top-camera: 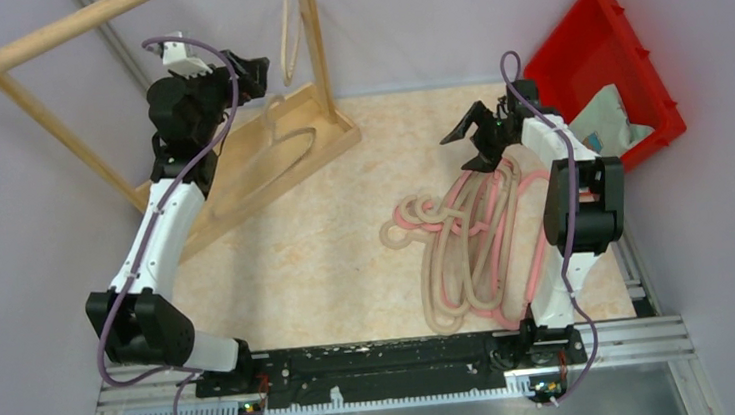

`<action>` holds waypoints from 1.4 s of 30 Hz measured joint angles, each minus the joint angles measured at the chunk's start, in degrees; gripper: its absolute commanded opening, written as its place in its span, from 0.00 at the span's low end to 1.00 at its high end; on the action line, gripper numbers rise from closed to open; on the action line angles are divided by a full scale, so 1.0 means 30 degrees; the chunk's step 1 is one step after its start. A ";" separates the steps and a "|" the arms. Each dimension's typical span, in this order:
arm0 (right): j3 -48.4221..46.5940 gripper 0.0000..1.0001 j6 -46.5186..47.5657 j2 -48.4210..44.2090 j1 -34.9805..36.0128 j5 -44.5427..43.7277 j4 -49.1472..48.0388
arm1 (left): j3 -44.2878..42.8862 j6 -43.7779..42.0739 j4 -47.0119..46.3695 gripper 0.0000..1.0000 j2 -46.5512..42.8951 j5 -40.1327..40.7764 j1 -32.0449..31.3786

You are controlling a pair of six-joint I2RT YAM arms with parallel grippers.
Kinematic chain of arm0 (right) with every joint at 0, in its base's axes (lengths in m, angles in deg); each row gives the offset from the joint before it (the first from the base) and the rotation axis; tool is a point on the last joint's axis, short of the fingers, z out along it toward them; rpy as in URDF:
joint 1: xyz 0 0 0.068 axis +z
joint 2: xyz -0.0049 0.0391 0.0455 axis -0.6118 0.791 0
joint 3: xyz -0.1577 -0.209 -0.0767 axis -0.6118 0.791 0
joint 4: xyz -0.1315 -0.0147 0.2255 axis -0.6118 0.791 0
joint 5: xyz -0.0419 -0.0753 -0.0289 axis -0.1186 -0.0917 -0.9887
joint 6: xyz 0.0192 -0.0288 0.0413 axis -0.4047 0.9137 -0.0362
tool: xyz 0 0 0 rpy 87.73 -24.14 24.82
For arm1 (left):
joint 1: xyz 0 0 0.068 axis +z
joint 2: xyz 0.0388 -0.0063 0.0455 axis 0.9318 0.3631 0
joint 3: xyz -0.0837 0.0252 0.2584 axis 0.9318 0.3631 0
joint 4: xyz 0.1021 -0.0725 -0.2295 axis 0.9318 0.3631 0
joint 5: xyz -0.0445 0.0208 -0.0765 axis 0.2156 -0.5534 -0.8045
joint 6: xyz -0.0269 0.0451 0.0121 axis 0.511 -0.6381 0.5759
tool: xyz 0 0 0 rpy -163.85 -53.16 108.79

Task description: Organize the hangers

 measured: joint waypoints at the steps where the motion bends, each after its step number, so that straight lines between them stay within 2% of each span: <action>1: 0.0000 0.85 0.0000 0.0000 0.0000 0.0000 0.0000 | 0.0058 -0.0073 0.0015 1.00 0.0000 0.0080 0.0000; 8: 0.0000 0.85 0.0000 0.0000 0.0000 -0.0022 0.0080 | 0.0211 -0.0801 0.1173 1.00 -0.0124 0.0219 0.0000; 14: 0.0146 0.85 0.0007 -0.0051 0.0000 -0.0087 0.0109 | 0.0233 -0.1749 0.4510 1.00 -0.0729 0.0255 0.0000; 17: 0.0583 0.85 0.0000 -0.0211 0.0000 -0.0109 0.0160 | 0.0415 -0.1836 0.6841 0.91 -0.0918 0.1144 -0.0051; 21: 0.0816 0.84 0.0022 -0.0240 0.0000 -0.0102 0.0219 | 0.0663 -0.1719 1.0280 0.87 -0.0656 0.3169 -0.0495; 24: 0.0831 0.84 0.0168 -0.0240 0.0000 -0.0080 0.0321 | 0.0845 -0.1013 1.2662 0.85 -0.0058 0.5085 -0.1610; 27: 0.0852 0.84 0.0342 -0.0240 0.0000 -0.0058 0.0364 | 0.1639 0.0080 1.4375 0.78 0.0474 0.6921 -0.3840; 31: 0.1137 0.84 0.0474 -0.0248 0.0000 0.0073 0.0240 | 0.2776 0.2069 1.5963 0.74 0.1282 0.7694 -0.6091; 37: 0.2557 0.84 0.0561 -0.0248 0.0000 0.0262 0.0131 | 0.4794 0.4670 1.7376 0.74 0.1683 0.9457 -0.6768; 42: 0.3257 0.83 0.0670 -0.0248 0.0000 0.0415 0.0160 | 0.6921 0.6033 1.7063 0.71 0.1515 1.0659 -0.6776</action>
